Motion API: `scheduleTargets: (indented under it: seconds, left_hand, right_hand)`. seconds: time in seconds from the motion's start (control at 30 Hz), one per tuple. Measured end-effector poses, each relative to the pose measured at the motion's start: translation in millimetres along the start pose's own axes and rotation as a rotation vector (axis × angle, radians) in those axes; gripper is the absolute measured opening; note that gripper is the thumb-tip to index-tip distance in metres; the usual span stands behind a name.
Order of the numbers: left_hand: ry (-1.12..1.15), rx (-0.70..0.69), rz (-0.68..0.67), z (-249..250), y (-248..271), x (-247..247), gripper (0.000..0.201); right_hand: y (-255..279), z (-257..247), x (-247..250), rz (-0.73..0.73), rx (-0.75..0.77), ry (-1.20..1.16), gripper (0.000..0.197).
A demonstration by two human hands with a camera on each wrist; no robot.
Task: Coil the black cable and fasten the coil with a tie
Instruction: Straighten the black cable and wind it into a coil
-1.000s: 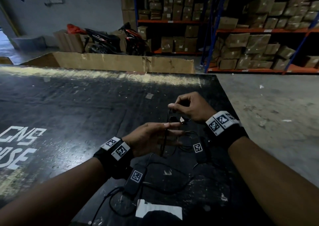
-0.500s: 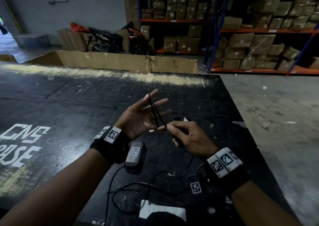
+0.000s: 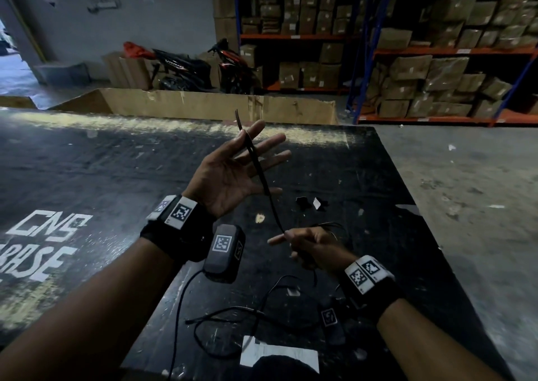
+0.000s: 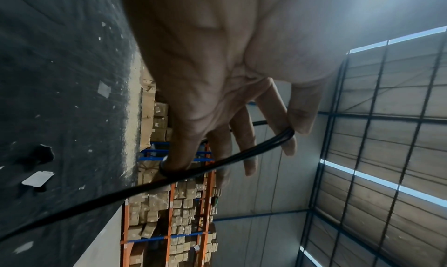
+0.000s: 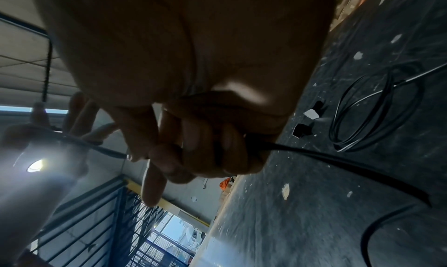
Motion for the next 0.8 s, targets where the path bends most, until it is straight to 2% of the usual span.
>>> scheduleTargets:
  seconds: [0.1,0.17,0.3,0.4,0.47,0.53,0.67,0.8]
  left_hand:
    - [0.026,0.02,-0.038,4.5,5.8,-5.0,0.038]
    - [0.04,0.062,-0.094,2.4,11.8,-11.4,0.037]
    - [0.076,0.218,-0.262,-23.9,26.6,-26.5,0.032]
    - [-0.037,0.364,-0.308,-52.3,35.4,-22.7,0.045]
    - [-0.139,0.438,-0.277,-65.7,38.8,-16.2,0.047]
    - [-0.188,0.475,-0.217,-72.5,40.1,-11.7,0.04]
    - [-0.262,0.489,-0.078,-77.1,36.1,-0.7,0.035]
    - [-0.328,0.429,0.059,-75.4,27.7,10.4,0.039]
  right_hand:
    - [-4.0,-1.0,4.4,0.073,0.027,0.024,0.041]
    - [-9.4,-4.2,17.9,0.188,0.039,0.051,0.04]
    - [-20.6,-28.5,52.6,0.362,0.136,0.166,0.036]
    - [-22.5,-66.3,61.4,0.271,0.141,0.287,0.018]
    - [-15.9,-98.6,59.5,0.202,0.138,0.402,0.021]
    - [-8.5,-126.0,58.5,0.18,0.145,0.473,0.033]
    - [0.0,-152.5,48.5,0.149,0.168,0.648,0.013]
    - [12.7,-152.2,38.1,0.256,0.185,0.677,0.014]
Point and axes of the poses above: each hand's wrist, its own y-axis away from the middle knuckle, its own x-axis out of the back of the hand, z = x × y, the point moved 5 cm from there along -y, towards the middle knuckle, and after that the axes turned 7 degrees about -x, right-handed, at the moved point
